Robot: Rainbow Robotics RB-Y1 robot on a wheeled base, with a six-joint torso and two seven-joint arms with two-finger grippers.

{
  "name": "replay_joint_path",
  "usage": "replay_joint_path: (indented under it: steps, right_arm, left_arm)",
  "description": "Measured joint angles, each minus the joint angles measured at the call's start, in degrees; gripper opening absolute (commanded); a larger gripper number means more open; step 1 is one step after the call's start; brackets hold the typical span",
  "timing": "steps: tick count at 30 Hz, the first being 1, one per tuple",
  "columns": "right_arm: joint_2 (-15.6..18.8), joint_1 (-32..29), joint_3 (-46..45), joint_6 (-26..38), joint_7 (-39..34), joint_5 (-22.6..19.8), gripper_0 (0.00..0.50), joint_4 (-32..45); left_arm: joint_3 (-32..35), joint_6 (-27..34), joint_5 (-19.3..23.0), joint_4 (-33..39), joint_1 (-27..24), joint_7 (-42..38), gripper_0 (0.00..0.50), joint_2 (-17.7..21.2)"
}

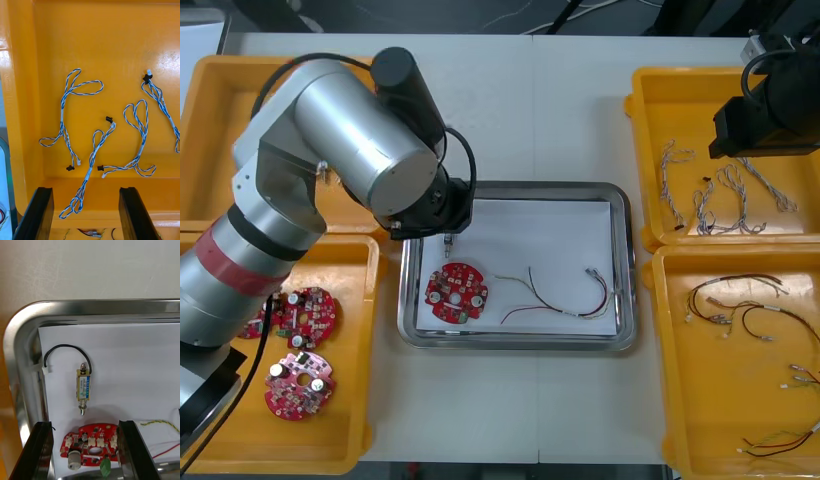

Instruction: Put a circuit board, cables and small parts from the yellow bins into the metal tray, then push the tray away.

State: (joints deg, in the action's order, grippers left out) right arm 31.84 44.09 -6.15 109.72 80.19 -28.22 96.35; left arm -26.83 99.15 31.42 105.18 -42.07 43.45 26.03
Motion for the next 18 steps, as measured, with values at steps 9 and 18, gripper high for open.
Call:
replay_joint_path:
  steps: [9, 18]
  right_arm:
    - [0.0, 0.0, 0.0, 0.0, 0.0, -1.8, 0.5, 0.0]
    - [0.0, 0.0, -2.4, -0.1, 0.8, -3.4, 0.5, -1.9]
  left_arm:
    - [9.3, 10.0, 3.5, 5.9, -2.2, 0.0, 0.5, 0.0]
    - [19.4, 10.5, 7.7, 6.3, -6.0, 0.0, 0.5, 0.8]
